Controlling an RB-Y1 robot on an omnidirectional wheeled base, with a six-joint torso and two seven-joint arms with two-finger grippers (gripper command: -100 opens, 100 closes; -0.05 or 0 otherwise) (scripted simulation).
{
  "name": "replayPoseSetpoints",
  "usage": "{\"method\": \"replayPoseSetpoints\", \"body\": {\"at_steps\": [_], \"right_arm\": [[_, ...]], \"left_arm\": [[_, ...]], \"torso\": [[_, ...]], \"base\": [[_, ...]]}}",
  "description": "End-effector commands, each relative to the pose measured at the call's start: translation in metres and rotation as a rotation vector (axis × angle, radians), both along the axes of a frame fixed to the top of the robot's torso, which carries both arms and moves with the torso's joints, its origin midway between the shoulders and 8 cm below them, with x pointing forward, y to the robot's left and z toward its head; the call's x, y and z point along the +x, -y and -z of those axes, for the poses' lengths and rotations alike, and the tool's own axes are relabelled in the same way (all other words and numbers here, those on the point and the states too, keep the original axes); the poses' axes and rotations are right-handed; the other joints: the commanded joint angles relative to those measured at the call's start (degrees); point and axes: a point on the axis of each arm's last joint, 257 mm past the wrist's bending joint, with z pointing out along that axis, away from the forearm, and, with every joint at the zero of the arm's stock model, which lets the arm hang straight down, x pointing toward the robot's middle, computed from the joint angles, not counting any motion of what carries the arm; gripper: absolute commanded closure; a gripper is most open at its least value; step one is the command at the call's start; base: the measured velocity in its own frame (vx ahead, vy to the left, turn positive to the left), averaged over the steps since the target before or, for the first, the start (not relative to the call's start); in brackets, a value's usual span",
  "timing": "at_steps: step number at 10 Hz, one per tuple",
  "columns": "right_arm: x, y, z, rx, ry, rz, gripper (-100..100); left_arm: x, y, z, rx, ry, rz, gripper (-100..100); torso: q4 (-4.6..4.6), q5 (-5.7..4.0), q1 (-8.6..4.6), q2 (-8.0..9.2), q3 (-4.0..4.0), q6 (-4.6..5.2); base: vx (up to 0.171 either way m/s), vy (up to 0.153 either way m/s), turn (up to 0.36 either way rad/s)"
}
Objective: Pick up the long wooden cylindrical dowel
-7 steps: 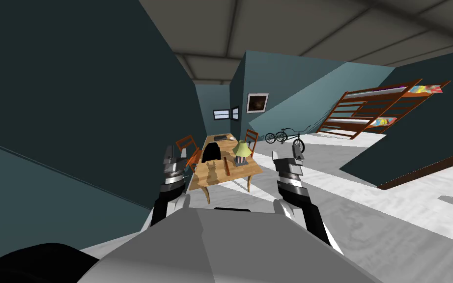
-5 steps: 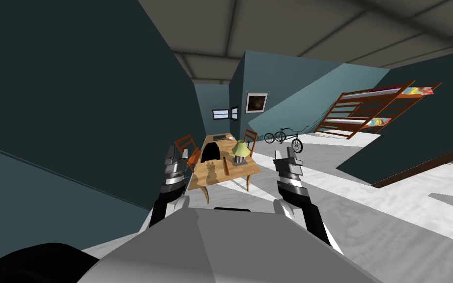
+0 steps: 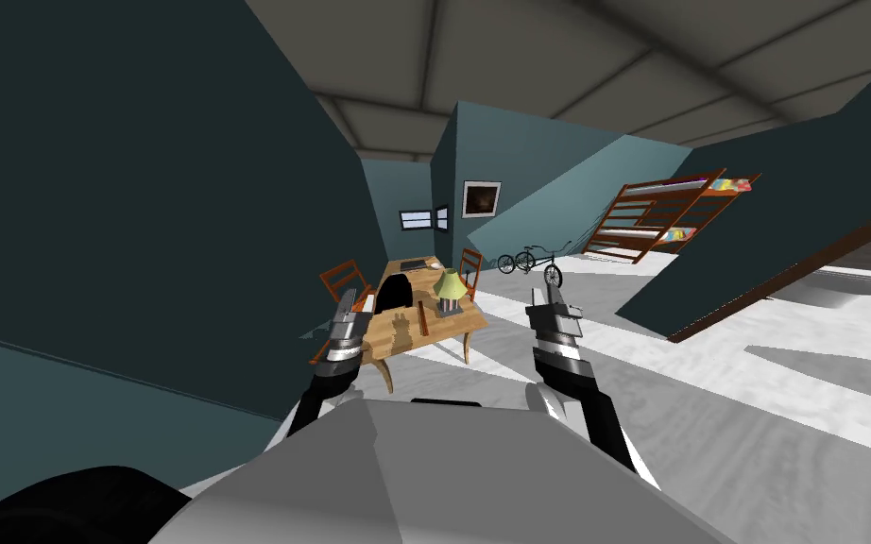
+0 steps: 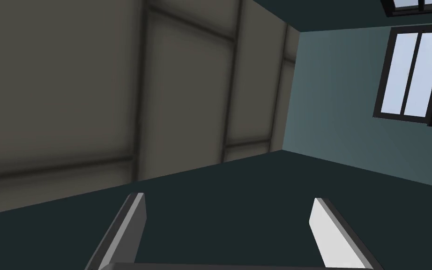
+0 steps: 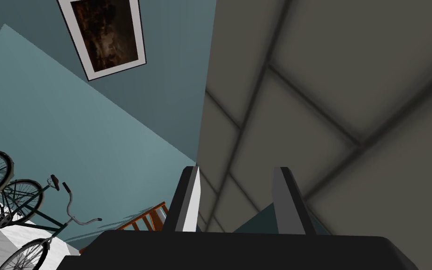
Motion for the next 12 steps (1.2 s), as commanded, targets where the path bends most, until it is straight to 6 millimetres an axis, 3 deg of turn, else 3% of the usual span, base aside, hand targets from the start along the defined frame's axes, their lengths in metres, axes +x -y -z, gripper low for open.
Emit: {"method": "replayPoseSetpoints", "body": {"at_steps": [1, 4, 5, 7, 8, 9, 10, 12], "right_arm": [[0.0, 0.0, 0.0, 0.0, 0.0, 0.0, 0], [0.0, 0.0, 0.0, 0.0, 0.0, 0.0, 0], [0.0, 0.0, 0.0, 0.0, 0.0, 0.0, 0], [0.0, 0.0, 0.0, 0.0, 0.0, 0.0, 0], [0.0, 0.0, 0.0, 0.0, 0.0, 0.0, 0], [0.0, 0.0, 0.0, 0.0, 0.0, 0.0, 0], [0.0, 0.0, 0.0, 0.0, 0.0, 0.0, 0], [0.0, 0.0, 0.0, 0.0, 0.0, 0.0, 0]], "left_arm": [[-0.001, 0.011, 0.02, 0.0, -0.055, 0.047, -100], [-0.005, 0.03, 0.071, -0.021, -0.195, 0.139, -100], [-0.005, 0.03, 0.071, -0.021, -0.195, 0.139, -100], [-0.013, 0.04, 0.115, -0.047, -0.316, 0.199, -100], [-0.013, 0.041, 0.115, -0.047, -0.316, 0.2, -100], [-0.019, 0.045, 0.141, -0.064, -0.386, 0.229, -100], [-0.019, 0.045, 0.141, -0.064, -0.386, 0.229, -100], [-0.038, 0.053, 0.192, -0.111, -0.529, 0.28, -100]], "torso": [[0.0, 0.0, 0.0, 0.0, 0.0, 0.0], [-0.01, -0.01, -0.02, -0.06, -0.03, -0.01], [-0.03, -0.01, -0.01, -0.16, -0.09, 0.0], [-0.03, 0.05, 0.28, -0.12, -0.07, -0.01], [-0.03, 0.05, 0.26, -0.12, -0.07, 0.01], [-0.02, 0.06, 0.32, -0.11, -0.06, -0.06], [-0.03, 0.07, 0.33, -0.17, -0.09, -0.01], [-0.03, 0.07, 0.39, -0.14, -0.08, -0.02]], "base": [[-0.032, -0.159, -0.216], [0.003, -0.15, -0.234], [0.021, -0.088, -0.107], [0.017, -0.076, -0.304], [0.018, -0.059, -0.097], [0.036, -0.06, -0.204], [0.03, -0.042, -0.142], [0.044, -0.05, -0.304]]}}
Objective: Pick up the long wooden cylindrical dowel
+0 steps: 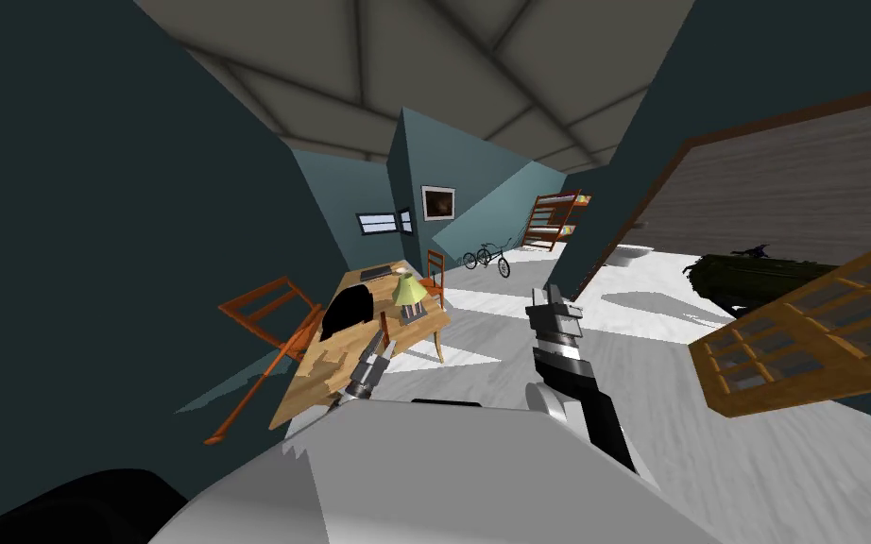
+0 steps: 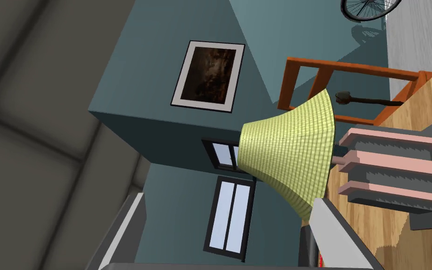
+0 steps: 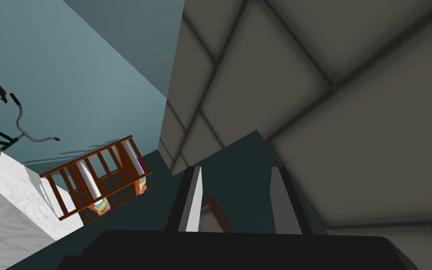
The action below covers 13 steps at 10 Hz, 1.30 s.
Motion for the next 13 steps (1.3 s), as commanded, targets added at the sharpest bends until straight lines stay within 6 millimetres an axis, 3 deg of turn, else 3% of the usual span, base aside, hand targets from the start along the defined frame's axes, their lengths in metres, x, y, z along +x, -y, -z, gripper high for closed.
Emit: {"method": "replayPoseSetpoints", "body": {"at_steps": [1, 2, 3, 4, 6, 7, 8, 9, 10, 12, 13], "right_arm": [[0.0, 0.0, 0.0, 0.0, 0.0, 0.0, 0], [0.0, 0.0, 0.0, 0.0, 0.0, 0.0, 0], [0.0, 0.0, 0.0, 0.0, 0.0, 0.0, 0], [0.0, 0.0, 0.0, 0.0, 0.0, 0.0, 0], [0.0, 0.0, 0.0, 0.0, 0.0, 0.0, 0], [0.0, 0.0, 0.0, 0.0, 0.0, 0.0, 0], [0.0, 0.0, 0.0, 0.0, 0.0, 0.0, 0], [0.0, 0.0, 0.0, 0.0, 0.0, 0.0, 0], [0.0, 0.0, 0.0, 0.0, 0.0, 0.0, 0], [0.0, 0.0, 0.0, 0.0, 0.0, 0.0, 0], [0.0, 0.0, 0.0, 0.0, 0.0, 0.0, 0]], "left_arm": [[-0.016, 0.006, 0.042, -0.028, -0.125, 0.034, -100], [-0.018, 0.006, 0.048, -0.022, -0.139, 0.039, -100], [-0.035, 0.007, 0.079, -0.037, -0.23, 0.058, -100], [-0.035, 0.007, 0.079, -0.036, -0.23, 0.058, -100], [-0.075, 0.005, 0.137, -0.07, -0.415, 0.081, -100], [-0.077, 0.003, 0.14, -0.061, -0.423, 0.085, -100], [-0.101, 0.001, 0.165, -0.074, -0.515, 0.096, -100], [-0.103, -0.001, 0.169, -0.07, -0.523, 0.093, -100], [-0.13, -0.006, 0.195, -0.079, -0.62, 0.099, -100], [-0.132, -0.007, 0.197, -0.077, -0.624, 0.098, -100], [-0.159, -0.011, 0.217, -0.088, -0.713, 0.102, -100]], "torso": [[0.0, 0.0, 0.0, 0.0, 0.0, 0.0], [-0.01, 0.0, -0.03, -0.08, -0.04, 0.0], [-0.01, -0.01, -0.02, -0.05, -0.03, -0.03], [0.0, 0.0, 0.0, -0.02, -0.01, 0.01], [0.01, 0.02, 0.1, 0.03, 0.01, -0.01], [0.0, 0.02, 0.12, -0.04, -0.02, -0.02], [0.0, 0.02, 0.12, -0.01, -0.01, -0.05], [0.0, 0.02, 0.13, 0.0, 0.0, -0.02], [0.01, 0.03, 0.15, 0.05, 0.03, -0.07], [0.02, 0.03, 0.17, 0.06, 0.03, -0.08], [0.03, 0.03, 0.13, 0.1, 0.06, -0.09]], "base": [[0.078, -0.057, -0.401], [0.059, -0.047, -0.264], [0.049, -0.045, -0.444], [0.038, -0.013, -0.145], [0.059, -0.014, -0.363], [0.057, -0.005, -0.25], [0.053, -0.004, -0.359], [0.037, 0.008, -0.179], [0.041, 0.003, -0.388], [0.027, 0.009, -0.057], [0.038, 0.001, -0.291]]}}
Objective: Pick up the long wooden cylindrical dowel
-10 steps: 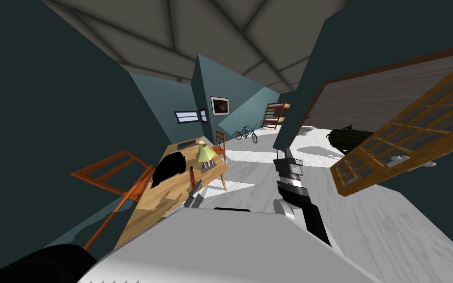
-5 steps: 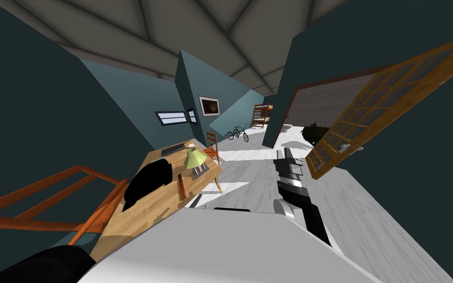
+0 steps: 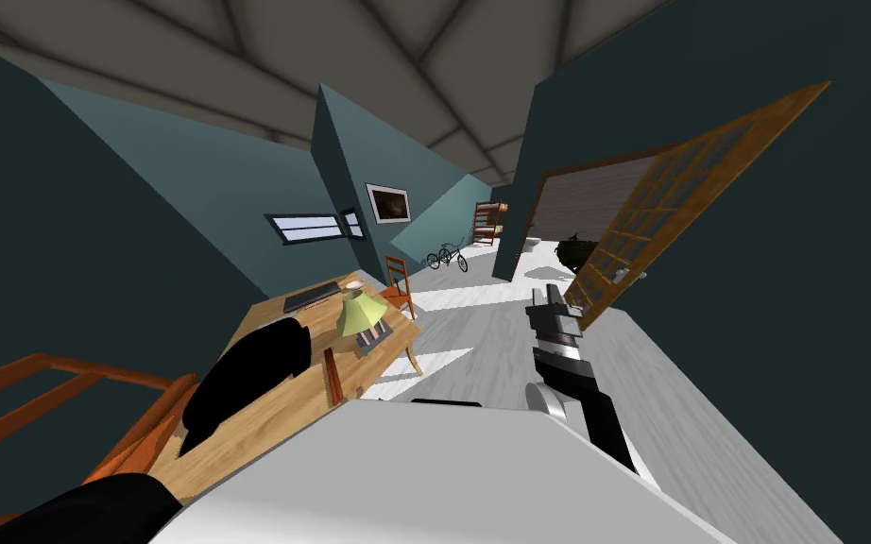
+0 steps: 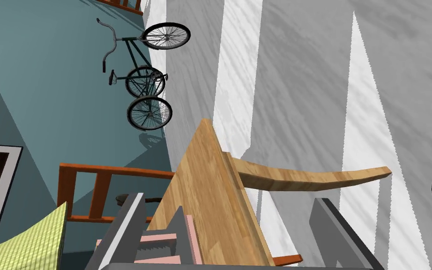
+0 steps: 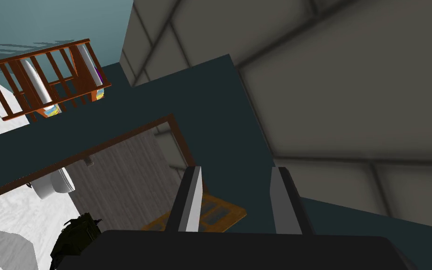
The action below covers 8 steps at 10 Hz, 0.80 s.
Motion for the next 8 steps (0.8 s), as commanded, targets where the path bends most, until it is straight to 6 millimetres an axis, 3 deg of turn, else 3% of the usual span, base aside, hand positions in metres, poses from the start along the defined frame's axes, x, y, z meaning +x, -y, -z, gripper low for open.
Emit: {"method": "replayPoseSetpoints", "body": {"at_steps": [1, 3, 4, 5, 6, 8], "right_arm": [[0.0, 0.0, 0.0, 0.0, 0.0, 0.0, 0], [0.0, 0.0, 0.0, 0.0, 0.0, 0.0, 0], [0.0, 0.0, 0.0, 0.0, 0.0, 0.0, 0], [0.0, 0.0, 0.0, 0.0, 0.0, 0.0, 0], [0.0, 0.0, 0.0, 0.0, 0.0, 0.0, 0], [0.0, 0.0, 0.0, 0.0, 0.0, 0.0, 0]], "left_arm": [[-0.018, -0.005, 0.017, 0.004, -0.054, 0.001, -100], [-0.076, -0.019, 0.053, -0.006, -0.232, -0.005, -100], [-0.084, -0.027, 0.06, 0.017, -0.253, 0.002, -100], [-0.113, -0.037, 0.072, 0.019, -0.337, 0.001, -100], [-0.119, -0.041, 0.077, 0.029, -0.349, 0.0, -100], [-0.184, -0.074, 0.101, 0.065, -0.527, -0.011, -100]], "torso": [[0.0, 0.0, 0.0, 0.0, 0.0, 0.0], [0.0, 0.0, 0.01, -0.01, -0.01, 0.01], [-0.02, 0.01, 0.09, -0.07, -0.04, 0.0], [-0.01, 0.03, 0.11, -0.07, -0.04, -0.05], [-0.01, 0.02, 0.08, -0.04, -0.03, -0.02], [0.01, 0.01, 0.06, 0.02, 0.01, -0.01]], "base": [[0.035, 0.008, -0.242], [0.05, 0.013, -0.465], [0.046, 0.033, -0.151], [0.041, 0.021, -0.322], [0.024, 0.023, -0.167], [0.026, 0.025, -0.394]]}}
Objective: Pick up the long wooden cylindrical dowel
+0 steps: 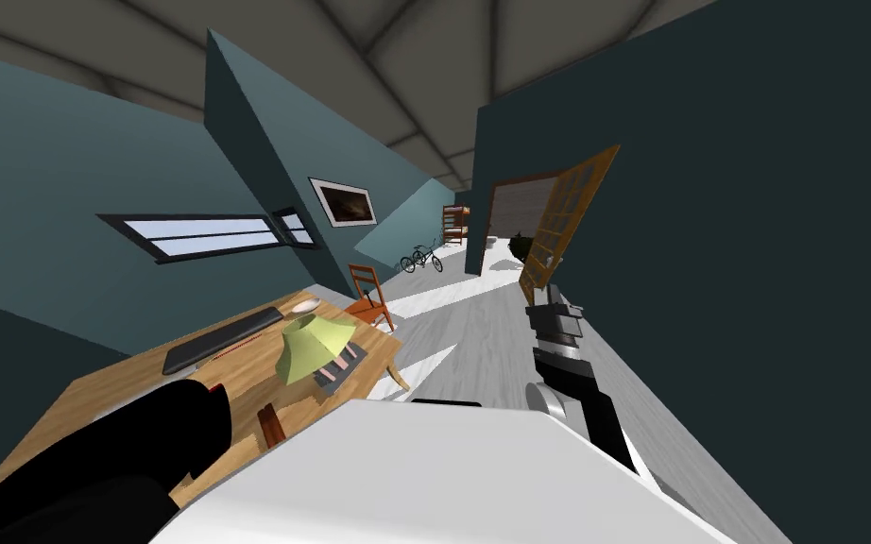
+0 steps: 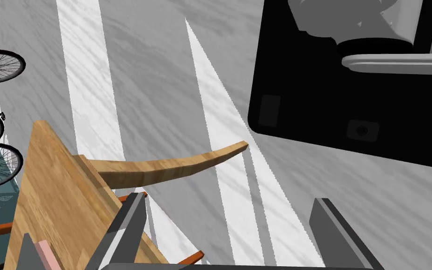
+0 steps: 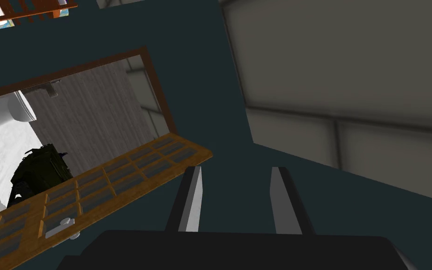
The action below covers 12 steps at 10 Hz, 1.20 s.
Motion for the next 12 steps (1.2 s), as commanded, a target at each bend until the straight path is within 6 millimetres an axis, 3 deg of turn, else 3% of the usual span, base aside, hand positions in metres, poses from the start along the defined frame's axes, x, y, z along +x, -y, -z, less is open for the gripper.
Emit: {"method": "replayPoseSetpoints", "body": {"at_steps": [1, 3, 4, 6, 7, 10, 11, 12], "right_arm": [[0.0, 0.0, 0.0, 0.0, 0.0, 0.0, 0], [0.0, 0.0, 0.0, 0.0, 0.0, 0.0, 0], [0.0, 0.0, 0.0, 0.0, 0.0, 0.0, 0], [0.0, 0.0, 0.0, 0.0, 0.0, 0.0, 0], [0.0, 0.0, 0.0, 0.0, 0.0, 0.0, 0], [0.0, 0.0, 0.0, 0.0, 0.0, 0.0, 0], [0.0, 0.0, 0.0, 0.0, 0.0, 0.0, 0], [0.0, 0.0, 0.0, 0.0, 0.0, 0.0, 0]], "left_arm": [[-0.025, -0.009, 0.006, 0.014, -0.058, -0.003, -100], [-0.081, -0.046, 0.018, 0.061, -0.208, -0.012, -100], [-0.084, -0.048, 0.019, 0.066, -0.213, -0.012, -100], [-0.13, -0.092, 0.023, 0.129, -0.337, -0.022, -100], [-0.13, -0.092, 0.023, 0.129, -0.337, -0.022, -100], [-0.165, -0.156, 0.021, 0.227, -0.455, -0.042, -100], [-0.167, -0.159, 0.021, 0.232, -0.458, -0.042, -100], [-0.171, -0.18, 0.02, 0.266, -0.482, -0.051, -100]], "torso": [[0.0, 0.0, 0.0, 0.0, 0.0, 0.0], [0.01, 0.0, -0.04, 0.02, 0.02, -0.01], [0.0, -0.01, -0.01, 0.01, 0.0, 0.0], [0.01, 0.01, -0.03, 0.02, 0.01, -0.03], [0.01, 0.0, 0.03, 0.0, 0.0, -0.01], [0.01, 0.03, 0.09, 0.01, 0.01, -0.03], [0.01, 0.04, 0.15, 0.01, 0.01, -0.04], [0.02, 0.05, 0.09, 0.02, 0.02, -0.09]], "base": [[0.021, 0.036, -0.182], [0.02, 0.028, -0.407], [0.016, 0.043, -0.121], [0.014, 0.036, -0.302], [0.007, 0.042, -0.149], [0.007, 0.061, -0.291], [0.0, 0.066, -0.125], [-0.007, 0.064, -0.19]]}}
